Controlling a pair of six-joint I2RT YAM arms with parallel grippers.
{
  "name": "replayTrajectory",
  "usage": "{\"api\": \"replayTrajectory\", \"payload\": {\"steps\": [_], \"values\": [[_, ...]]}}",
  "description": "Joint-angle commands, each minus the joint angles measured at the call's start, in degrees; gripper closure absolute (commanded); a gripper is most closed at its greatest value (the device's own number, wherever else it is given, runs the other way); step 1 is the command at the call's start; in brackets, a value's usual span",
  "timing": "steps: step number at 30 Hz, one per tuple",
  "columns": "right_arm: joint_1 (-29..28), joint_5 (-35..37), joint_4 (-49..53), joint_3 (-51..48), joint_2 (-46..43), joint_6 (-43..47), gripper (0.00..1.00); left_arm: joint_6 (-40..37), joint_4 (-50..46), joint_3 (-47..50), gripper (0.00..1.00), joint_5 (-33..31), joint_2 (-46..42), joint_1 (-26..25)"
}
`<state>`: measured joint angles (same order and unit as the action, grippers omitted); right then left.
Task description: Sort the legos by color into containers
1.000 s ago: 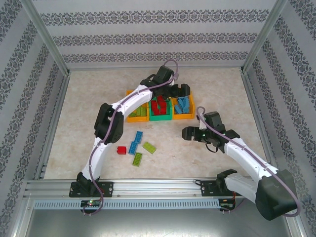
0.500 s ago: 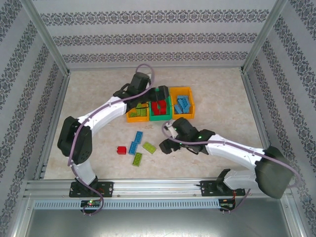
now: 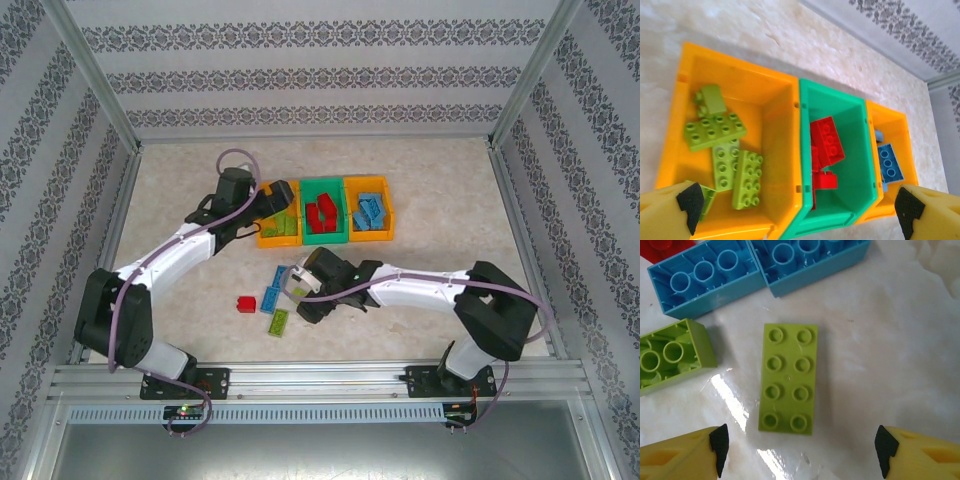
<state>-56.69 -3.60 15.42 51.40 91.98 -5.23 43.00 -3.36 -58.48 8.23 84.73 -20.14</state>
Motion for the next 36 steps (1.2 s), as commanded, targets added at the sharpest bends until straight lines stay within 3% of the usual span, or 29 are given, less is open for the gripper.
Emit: {"api": "replayTrajectory", "payload": {"steps": [1,12,17,23,29,36], "values": [[-1.53,1.04,0.92,3.15,3.49,2.74,0.22,1.09,2.57,2.52,0.01,-1.2,-2.49,1.49],[-2.2,3.88,4.05,7.29,10.71,2.6,0.33,1.41,4.65,10.64,0.01,0.2,-8.91,5.43],[-2.46,7.76,6.8,8.78,12.81,2.9,0.45,0.86,6.19,13.82,0.01,-3.09,-12.02,5.63],[-2.47,10.08,7.81,8.8,12.03,2.91,0.64,1.64,0.22,13.68,0.01,-7.05,-12.82,7.27],[-1.71,5.28,3.68,7.81,6.49,2.15,0.71,5.16,1.98,15.48,0.0,-0.29,-10.64,11.33],[5.19,-4.53,-1.27,11.73,3.19,-3.05,0.71,-0.38,0.66,16.54,0.03,-1.36,-12.01,11.5]]}}
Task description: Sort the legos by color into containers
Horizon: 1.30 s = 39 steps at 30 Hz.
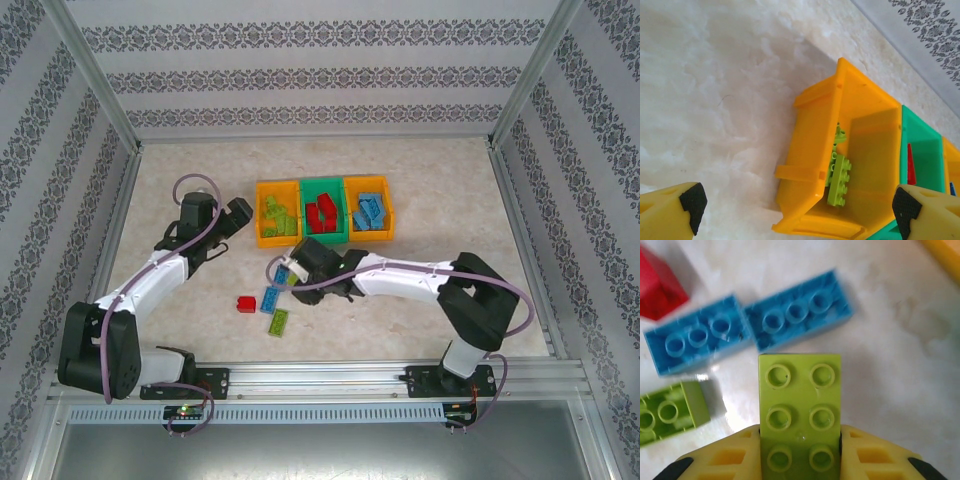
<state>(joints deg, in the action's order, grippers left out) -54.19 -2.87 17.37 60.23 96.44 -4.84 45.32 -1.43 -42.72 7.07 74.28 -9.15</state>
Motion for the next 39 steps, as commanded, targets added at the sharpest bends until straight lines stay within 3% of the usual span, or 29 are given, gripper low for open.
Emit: {"api": "replayTrajectory", "payload": {"steps": [1,7,13,21,27,33,39], "values": [[3.72,-6.61,-3.43,4.1,-0.86,-4.54,0.71,-3.11,-1.53,1.27,0.02,-0.73,-2.46,0.51],[9.87,-11.65,-3.01,16.02,5.83,-14.93,0.72,-5.0,-12.4,-0.82,0.01,-3.6,-5.29,0.47],[14.15,-16.63,-0.84,28.78,16.05,-25.4,0.71,-8.51,-17.35,-0.61,0.0,-3.94,-5.7,0.28],[16.03,-12.39,-1.3,34.95,23.49,-31.64,0.66,-10.96,-25.25,0.12,0.0,-6.63,-7.5,-2.47],[16.29,-12.76,1.52,41.17,28.44,-32.02,0.64,-8.29,-26.62,2.87,0.0,-5.89,-9.05,-4.97],[17.38,-12.41,2.2,41.35,30.22,-35.03,0.49,-5.95,-30.33,4.52,0.0,-6.48,-9.24,-8.25],[17.71,-14.85,-0.96,40.29,29.64,-36.95,0.37,-2.42,-33.56,4.73,0.0,-7.46,-9.17,-15.07]]}}
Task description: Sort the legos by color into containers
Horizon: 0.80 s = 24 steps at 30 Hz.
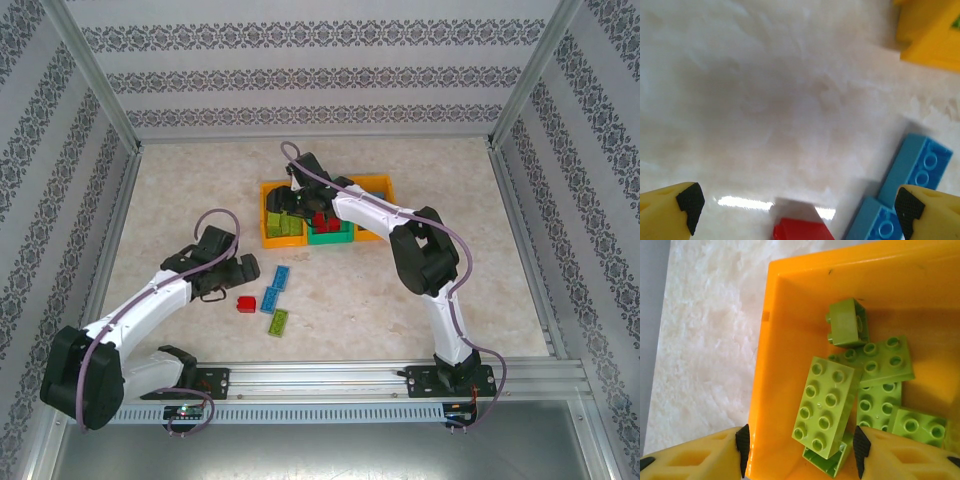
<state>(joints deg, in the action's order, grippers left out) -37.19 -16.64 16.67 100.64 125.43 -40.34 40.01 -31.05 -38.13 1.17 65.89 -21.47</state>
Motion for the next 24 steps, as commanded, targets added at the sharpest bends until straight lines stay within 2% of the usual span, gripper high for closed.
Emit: {"api": "replayTrajectory", "payload": {"steps": [1,8,15,24], "values": [[0.59,-1.96,-0.72,-0.01,0.53,-1.28,0.35,3.56,-4.54,0.22,0.01,-2.17,-0.85,-3.88],[-1.11,-6.39,-3.39,0.07,-2.44,2.01,0.24,7.35,-5.82,2.03,0.0,-3.33,-1.33,-8.85],[-0.73,-5.96,-3.73,-3.26,-7.26,4.56,0.23,9.08,-8.05,4.18,0.06,-4.15,-2.93,-12.14],[1.37,-5.15,-5.17,-9.69,-12.67,4.64,0.22,10.46,-5.82,6.83,0.17,-3.99,-3.32,-12.54]]}}
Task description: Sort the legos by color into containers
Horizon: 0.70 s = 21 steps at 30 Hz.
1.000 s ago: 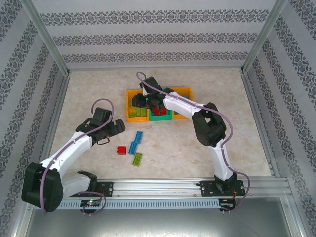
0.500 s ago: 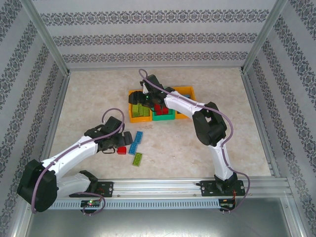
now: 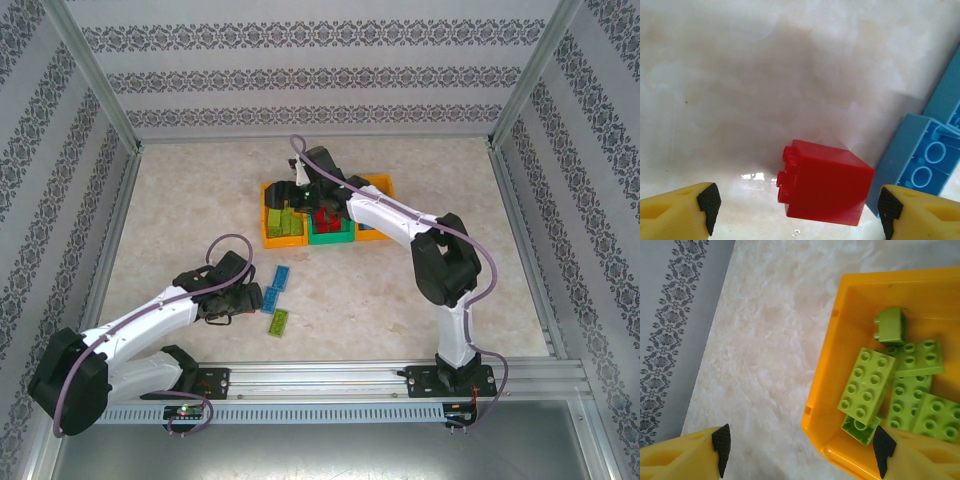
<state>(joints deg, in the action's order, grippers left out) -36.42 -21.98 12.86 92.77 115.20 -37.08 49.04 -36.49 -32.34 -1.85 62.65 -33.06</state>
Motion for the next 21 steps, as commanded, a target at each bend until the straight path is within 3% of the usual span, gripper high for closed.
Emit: {"api": "replayTrajectory", "payload": {"steps": [1,21], "values": [[0.58,0.36,-1.35,-2.21,-2.9,1.48,0.22,1.41,0.09,1.18,0.17,-0.73,0.04,-0.96],[1.54,0.8,-1.44,-6.42,-5.0,1.22,0.21,-0.96,2.69,-0.21,0.21,-0.29,2.02,-1.03]]}}
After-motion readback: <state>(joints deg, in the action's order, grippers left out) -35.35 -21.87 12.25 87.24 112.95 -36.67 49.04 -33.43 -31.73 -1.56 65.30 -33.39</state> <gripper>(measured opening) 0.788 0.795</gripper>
